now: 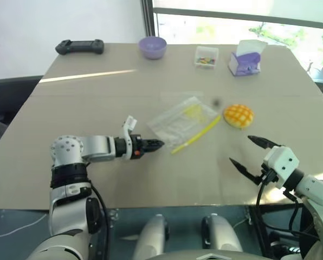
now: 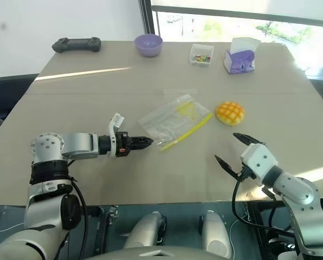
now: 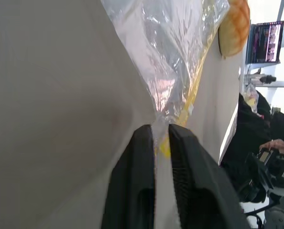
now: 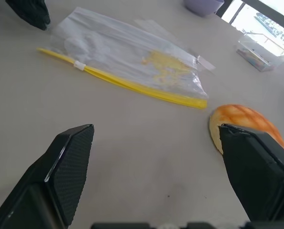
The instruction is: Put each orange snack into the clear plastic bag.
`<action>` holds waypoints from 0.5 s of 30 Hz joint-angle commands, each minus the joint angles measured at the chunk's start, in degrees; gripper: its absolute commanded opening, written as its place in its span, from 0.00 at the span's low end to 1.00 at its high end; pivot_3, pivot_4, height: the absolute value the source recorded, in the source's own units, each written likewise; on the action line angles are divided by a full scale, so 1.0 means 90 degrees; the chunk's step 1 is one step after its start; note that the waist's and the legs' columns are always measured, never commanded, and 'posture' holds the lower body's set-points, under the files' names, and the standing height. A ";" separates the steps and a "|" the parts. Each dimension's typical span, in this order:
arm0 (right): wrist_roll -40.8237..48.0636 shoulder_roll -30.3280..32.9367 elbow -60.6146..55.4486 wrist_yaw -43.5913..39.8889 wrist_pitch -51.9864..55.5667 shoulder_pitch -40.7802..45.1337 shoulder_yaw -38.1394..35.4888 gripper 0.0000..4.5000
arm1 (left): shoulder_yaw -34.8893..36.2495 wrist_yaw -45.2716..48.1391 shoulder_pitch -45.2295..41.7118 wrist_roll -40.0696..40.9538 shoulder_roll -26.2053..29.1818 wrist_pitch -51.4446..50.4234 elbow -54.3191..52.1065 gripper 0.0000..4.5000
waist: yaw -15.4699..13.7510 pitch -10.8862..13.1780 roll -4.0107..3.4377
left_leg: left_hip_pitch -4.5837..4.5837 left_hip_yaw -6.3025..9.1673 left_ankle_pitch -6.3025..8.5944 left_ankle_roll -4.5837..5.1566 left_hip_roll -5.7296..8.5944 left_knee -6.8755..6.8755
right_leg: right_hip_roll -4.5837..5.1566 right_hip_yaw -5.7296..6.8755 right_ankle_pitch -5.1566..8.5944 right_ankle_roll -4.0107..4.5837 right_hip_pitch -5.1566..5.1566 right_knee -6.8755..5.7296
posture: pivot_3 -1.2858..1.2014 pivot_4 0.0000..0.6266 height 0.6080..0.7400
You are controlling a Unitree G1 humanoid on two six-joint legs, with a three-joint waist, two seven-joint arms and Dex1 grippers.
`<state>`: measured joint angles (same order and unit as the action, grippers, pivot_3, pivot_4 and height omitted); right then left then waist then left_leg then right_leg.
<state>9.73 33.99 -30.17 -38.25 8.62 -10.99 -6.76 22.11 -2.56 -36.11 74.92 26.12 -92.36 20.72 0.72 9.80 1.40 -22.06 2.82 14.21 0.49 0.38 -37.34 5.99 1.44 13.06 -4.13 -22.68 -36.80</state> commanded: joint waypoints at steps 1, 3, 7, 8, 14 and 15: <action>0.0054 0.0008 -0.0372 0.0059 -0.0101 -0.0158 -0.0131 1.00 | 0.0165 -0.0380 -0.0012 0.0404 -0.0061 -0.0015 -0.0108 0.39 | -0.0015 0.0000 0.0000 | -0.0002 0.0002 0.0000 0.0000 0.0001 0.0000 | 0.0001 0.0001 0.0000 0.0000 0.0000 0.0001 | 0.52 0.24 1.00; 0.0060 0.0015 -0.0410 0.0063 -0.0102 -0.0224 -0.0157 1.00 | 0.0298 -0.0628 0.0017 0.0619 -0.0155 -0.0015 -0.0081 0.39 | -0.0024 0.0000 0.0000 | -0.0004 0.0004 0.0000 0.0000 0.0001 0.0000 | 0.0001 0.0003 0.0000 0.0000 0.0000 0.0002 | 0.52 0.24 1.00; 0.0061 0.0038 -0.0438 0.0064 -0.0089 -0.0257 -0.0167 1.00 | 0.0585 -0.1174 0.0034 0.0689 -0.0507 0.0074 -0.0005 0.39 | -0.0027 0.0000 0.0000 | -0.0002 0.0002 0.0000 0.0000 0.0002 0.0000 | 0.0002 0.0001 0.0000 0.0000 0.0000 0.0002 | 0.52 0.24 1.00; 0.0055 0.0054 -0.0445 0.0058 -0.0083 -0.0260 -0.0168 1.00 | 0.0624 -0.1293 0.0034 0.0661 -0.0627 0.0119 0.0021 0.39 | -0.0032 0.0000 0.0000 | -0.0002 0.0002 0.0000 0.0000 0.0003 0.0000 | 0.0002 0.0002 0.0000 0.0000 0.0000 0.0002 | 0.52 0.24 1.00; 0.0025 0.0088 -0.0510 0.0076 -0.0015 -0.0237 -0.0152 1.00 | 0.0717 -0.1757 -0.0156 0.0464 -0.1235 0.0305 0.0228 0.39 | -0.0102 -0.0001 0.0000 | 0.0000 0.0001 0.0000 0.0000 0.0007 -0.0002 | 0.0004 0.0004 0.0000 0.0000 0.0007 0.0002 | 0.52 0.24 1.00; 0.0022 0.0092 -0.0547 0.0090 0.0002 -0.0253 -0.0167 1.00 | 0.0691 -0.1821 -0.0220 0.0395 -0.1371 0.0383 0.0274 0.39 | -0.0136 -0.0001 0.0000 | 0.0000 -0.0001 0.0000 0.0000 0.0007 -0.0003 | 0.0004 0.0004 0.0000 0.0000 0.0007 0.0002 | 0.52 0.24 1.00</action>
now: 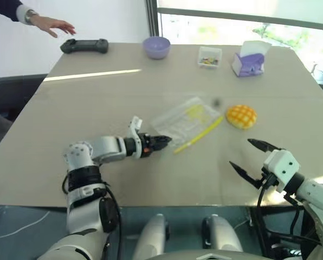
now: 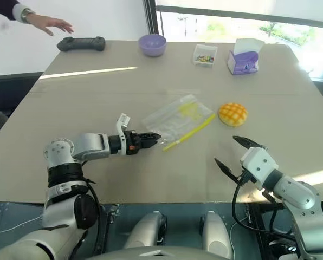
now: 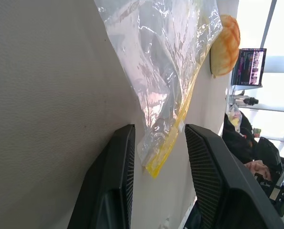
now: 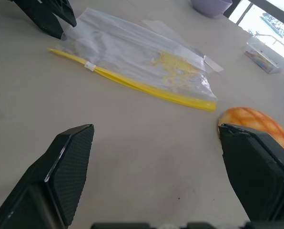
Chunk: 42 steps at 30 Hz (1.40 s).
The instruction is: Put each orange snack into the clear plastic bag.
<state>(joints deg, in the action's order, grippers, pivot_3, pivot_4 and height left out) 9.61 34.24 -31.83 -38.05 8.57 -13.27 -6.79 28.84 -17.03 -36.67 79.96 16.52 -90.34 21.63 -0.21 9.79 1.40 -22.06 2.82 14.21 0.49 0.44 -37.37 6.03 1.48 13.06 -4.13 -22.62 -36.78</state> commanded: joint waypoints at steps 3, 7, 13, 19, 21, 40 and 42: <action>0.0029 0.0068 -0.0474 0.0110 0.0067 -0.0050 -0.0201 1.00 | -0.0080 -0.0373 -0.0317 -0.0450 -0.0579 0.0422 0.0301 0.39 | -0.0111 -0.0001 0.0001 | -0.0004 -0.0008 0.0000 0.0000 0.0007 -0.0003 | 0.0004 0.0011 0.0000 0.0000 0.0004 0.0003 | 0.52 0.24 1.00; -0.0017 0.0078 -0.0595 0.0173 0.0157 -0.0102 -0.0215 1.00 | -0.0137 -0.0356 -0.0477 -0.0989 -0.0823 0.0852 0.0488 0.39 | -0.0117 -0.0003 0.0000 | -0.0006 -0.0009 0.0000 0.0000 0.0012 -0.0005 | 0.0008 0.0017 0.0000 0.0000 0.0010 0.0005 | 0.52 0.24 1.00; -0.0073 0.0065 -0.0689 0.0225 0.0187 -0.0071 -0.0141 1.00 | 0.0204 -0.0286 -0.0607 -0.1104 -0.1068 0.1252 0.0727 0.01 | -0.0109 -0.0027 -0.0032 | 0.0010 -0.0007 0.0000 0.0000 0.0012 -0.0005 | 0.0010 0.0022 0.0001 -0.0002 0.0028 0.0005 | 0.52 0.24 1.00; -0.0560 0.0025 -0.0367 0.0342 -0.0107 0.0306 0.0261 1.00 | 0.1047 -0.0415 -0.0875 -0.0141 -0.0931 0.1135 0.0775 0.01 | -0.0049 -0.0020 -0.0022 | 0.0023 0.0002 0.0000 0.0000 0.0010 -0.0005 | 0.0009 0.0032 0.0016 -0.0024 0.0044 0.0005 | 0.52 0.24 1.00; -0.0850 0.0013 -0.0094 0.0413 -0.0252 0.0546 0.0499 1.00 | 0.1199 -0.0518 -0.0967 0.0215 -0.0763 0.1000 0.0752 0.01 | -0.0042 -0.0013 -0.0011 | 0.0017 0.0002 0.0000 0.0000 0.0009 -0.0005 | 0.0008 0.0032 0.0015 -0.0024 0.0039 0.0006 | 0.52 0.24 1.00; -0.4171 -0.1349 0.5275 0.2629 -0.1943 0.4366 0.2915 1.00 | 0.0108 -0.2561 -0.0680 0.3665 0.0000 0.2191 -0.0123 0.01 | 0.0083 0.0008 0.0018 | -0.0042 0.0020 -0.0029 -0.0049 0.0008 -0.0003 | 0.0007 0.0007 -0.0002 0.0001 -0.0041 0.0001 | 0.52 0.24 1.00; -0.4350 -0.1470 0.5771 0.2976 -0.2031 0.4593 0.2982 1.00 | 0.0084 -0.2590 -0.0641 0.3671 -0.0014 0.2302 -0.0249 0.01 | 0.0100 0.0007 0.0020 | -0.0041 0.0019 -0.0029 -0.0050 0.0009 -0.0003 | 0.0006 0.0006 -0.0002 0.0001 -0.0040 0.0001 | 0.52 0.24 1.00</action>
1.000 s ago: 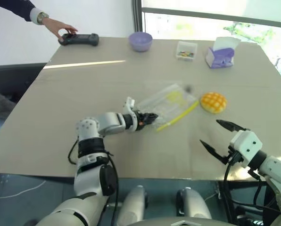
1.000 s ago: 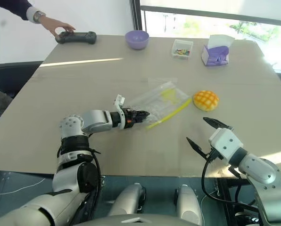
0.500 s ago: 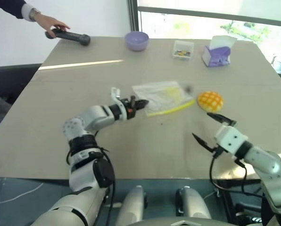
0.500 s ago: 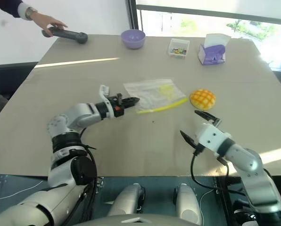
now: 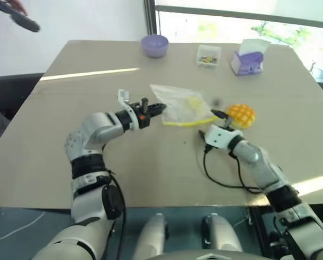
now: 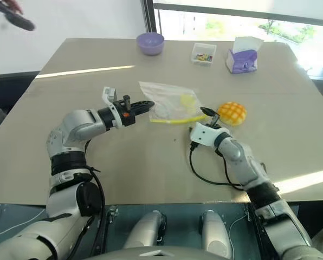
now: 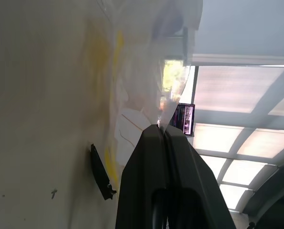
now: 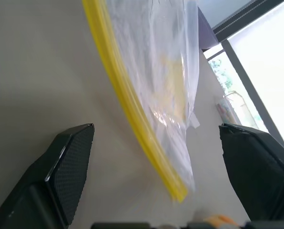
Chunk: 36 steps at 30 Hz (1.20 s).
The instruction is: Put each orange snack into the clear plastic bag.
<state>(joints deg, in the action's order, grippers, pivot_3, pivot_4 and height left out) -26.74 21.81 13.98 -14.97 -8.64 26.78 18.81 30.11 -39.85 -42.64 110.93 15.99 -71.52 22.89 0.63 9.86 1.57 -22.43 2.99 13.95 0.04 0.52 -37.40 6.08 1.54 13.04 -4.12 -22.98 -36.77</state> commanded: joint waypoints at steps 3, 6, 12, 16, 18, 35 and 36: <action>-0.0431 -0.0141 0.1158 0.0697 -0.0269 0.0381 0.0186 1.00 | -0.0076 -0.0076 0.0067 0.0230 0.0012 0.0347 -0.0526 0.01 | 0.0013 -0.0002 0.0002 | 0.0004 -0.0008 -0.0002 -0.0003 0.0000 -0.0001 | -0.0002 0.0000 -0.0001 0.0001 0.0003 -0.0002 | 0.52 0.24 1.00; -0.0406 -0.0148 0.1390 0.0770 -0.0374 0.0492 0.0192 0.73 | -0.0089 -0.0081 0.0144 0.0230 0.0015 0.0472 -0.0622 0.00 | 0.0002 -0.0002 0.0002 | 0.0015 -0.0015 -0.0002 -0.0003 0.0000 -0.0002 | -0.0002 0.0005 0.0000 0.0001 0.0020 -0.0002 | 0.52 0.24 1.00; -0.0505 -0.0163 0.1888 0.1086 -0.0532 0.0804 0.0197 0.16 | -0.0170 -0.0039 0.0228 0.0230 -0.0006 0.0630 -0.0696 0.00 | 0.0017 -0.0002 0.0002 | 0.0013 -0.0016 -0.0002 -0.0003 0.0004 -0.0002 | -0.0001 0.0006 0.0000 0.0001 0.0022 0.0000 | 0.52 0.24 1.00; -0.0474 -0.0185 0.2046 0.1197 -0.0644 0.0922 0.0179 0.03 | -0.0164 -0.0009 0.0251 0.0230 0.0010 0.0676 -0.0724 0.00 | 0.0029 -0.0002 0.0003 | 0.0023 -0.0016 -0.0002 -0.0003 0.0000 0.0000 | -0.0004 0.0003 -0.0001 0.0001 0.0026 -0.0001 | 0.52 0.24 1.00; -0.0450 -0.0193 0.2107 0.1206 -0.0687 0.0963 0.0171 0.03 | -0.0172 0.0000 0.0263 0.0230 0.0039 0.0700 -0.0728 0.00 | 0.0028 -0.0002 0.0003 | 0.0024 -0.0016 -0.0002 -0.0003 0.0000 0.0000 | -0.0005 0.0003 0.0000 0.0001 0.0026 -0.0002 | 0.52 0.24 1.00; 0.0051 -0.0557 0.0869 0.0608 0.0248 0.1036 -0.0137 0.00 | -0.3050 0.7241 0.1610 -0.5885 0.4326 0.2728 -0.3686 0.46 | 0.0164 0.0020 -0.0019 | -0.0021 -0.0043 -0.0003 -0.0003 -0.0005 0.0029 | -0.0013 -0.0012 0.0000 0.0004 -0.0037 -0.0002 | 0.52 0.24 1.00; 0.0088 -0.0618 0.0646 0.0445 0.0448 0.1019 -0.0106 0.00 | -0.3230 0.7851 0.1719 -0.6401 0.4520 0.3266 -0.3830 0.46 | 0.0154 0.0022 -0.0022 | -0.0030 -0.0049 -0.0003 -0.0004 -0.0007 0.0033 | -0.0013 -0.0017 0.0000 0.0004 -0.0050 -0.0002 | 0.52 0.24 1.00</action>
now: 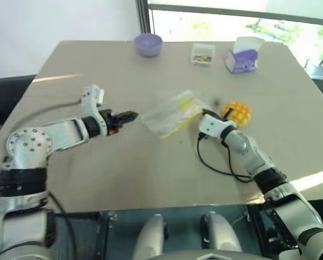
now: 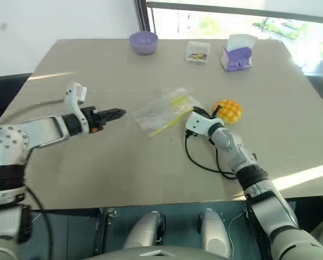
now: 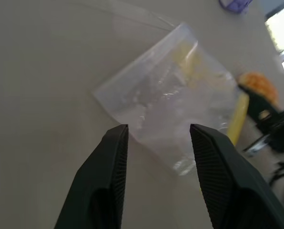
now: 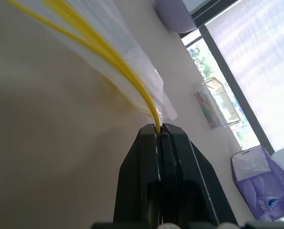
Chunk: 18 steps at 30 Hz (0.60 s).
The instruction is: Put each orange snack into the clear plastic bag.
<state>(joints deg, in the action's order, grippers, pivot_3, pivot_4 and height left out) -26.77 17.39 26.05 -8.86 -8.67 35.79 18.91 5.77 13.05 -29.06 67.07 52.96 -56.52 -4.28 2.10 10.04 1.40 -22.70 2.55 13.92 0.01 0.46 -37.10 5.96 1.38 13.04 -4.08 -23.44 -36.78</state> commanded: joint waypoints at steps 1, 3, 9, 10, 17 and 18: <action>0.0093 -0.0176 -0.0895 -0.0354 0.0639 0.0010 -0.0088 0.00 | -0.0640 0.2533 0.0319 -0.1959 0.0545 0.2084 -0.0938 0.46 | -0.0010 0.0003 -0.0006 | -0.0014 -0.0006 -0.0001 -0.0002 -0.0003 0.0006 | 0.0000 -0.0003 0.0000 0.0001 -0.0014 0.0002 | 0.52 0.24 1.00; 0.0085 -0.0234 -0.1197 -0.0603 0.0977 0.0016 -0.0049 0.00 | -0.0678 0.3262 0.0413 -0.2237 0.0627 0.2385 -0.1073 0.46 | -0.0005 0.0005 -0.0007 | -0.0015 -0.0018 -0.0001 -0.0001 -0.0007 0.0015 | 0.0000 -0.0011 0.0000 0.0000 -0.0019 0.0011 | 0.52 0.24 1.00; 0.0042 -0.0400 -0.1788 -0.0967 0.1816 0.0096 -0.0043 0.00 | -0.0954 0.4213 0.0823 -0.3213 0.0574 0.2942 -0.1557 0.46 | 0.0006 0.0013 -0.0014 | -0.0022 -0.0031 0.0005 0.0009 -0.0012 0.0018 | -0.0002 -0.0020 0.0001 -0.0001 -0.0029 0.0015 | 0.52 0.24 1.00; 0.0009 -0.0406 -0.1839 -0.1000 0.1897 0.0106 -0.0024 0.00 | -0.0960 0.4240 0.0845 -0.3227 0.0530 0.2838 -0.1616 0.46 | 0.0007 0.0014 -0.0015 | -0.0020 -0.0034 0.0014 0.0024 -0.0012 0.0018 | -0.0003 -0.0023 0.0001 -0.0002 -0.0029 0.0012 | 0.52 0.24 1.00; -0.0033 -0.0527 -0.2084 -0.1078 0.2276 0.0117 0.0034 0.00 | -0.1313 0.3758 0.0618 -0.4032 0.0113 0.2271 -0.1599 0.46 | 0.0009 0.0016 -0.0016 | -0.0019 -0.0034 0.0022 0.0040 -0.0017 0.0003 | -0.0009 -0.0024 0.0000 -0.0002 -0.0031 -0.0004 | 0.52 0.24 1.00; -0.0033 -0.0538 -0.2114 -0.1084 0.2303 0.0109 0.0039 0.00 | -0.1328 0.3647 0.0582 -0.4114 0.0012 0.2178 -0.1597 0.46 | 0.0010 0.0016 -0.0016 | -0.0019 -0.0034 0.0022 0.0040 -0.0017 0.0001 | -0.0009 -0.0025 0.0000 -0.0003 -0.0031 -0.0005 | 0.52 0.24 1.00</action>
<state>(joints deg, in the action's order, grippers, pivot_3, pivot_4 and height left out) -26.83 12.82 10.19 -18.53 11.88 35.73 19.34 -6.30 47.28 -22.67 31.29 53.67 -36.05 -17.42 2.19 10.19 1.25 -22.87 2.23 14.12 0.37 0.31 -37.10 5.88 1.15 13.04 -4.11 -23.72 -36.84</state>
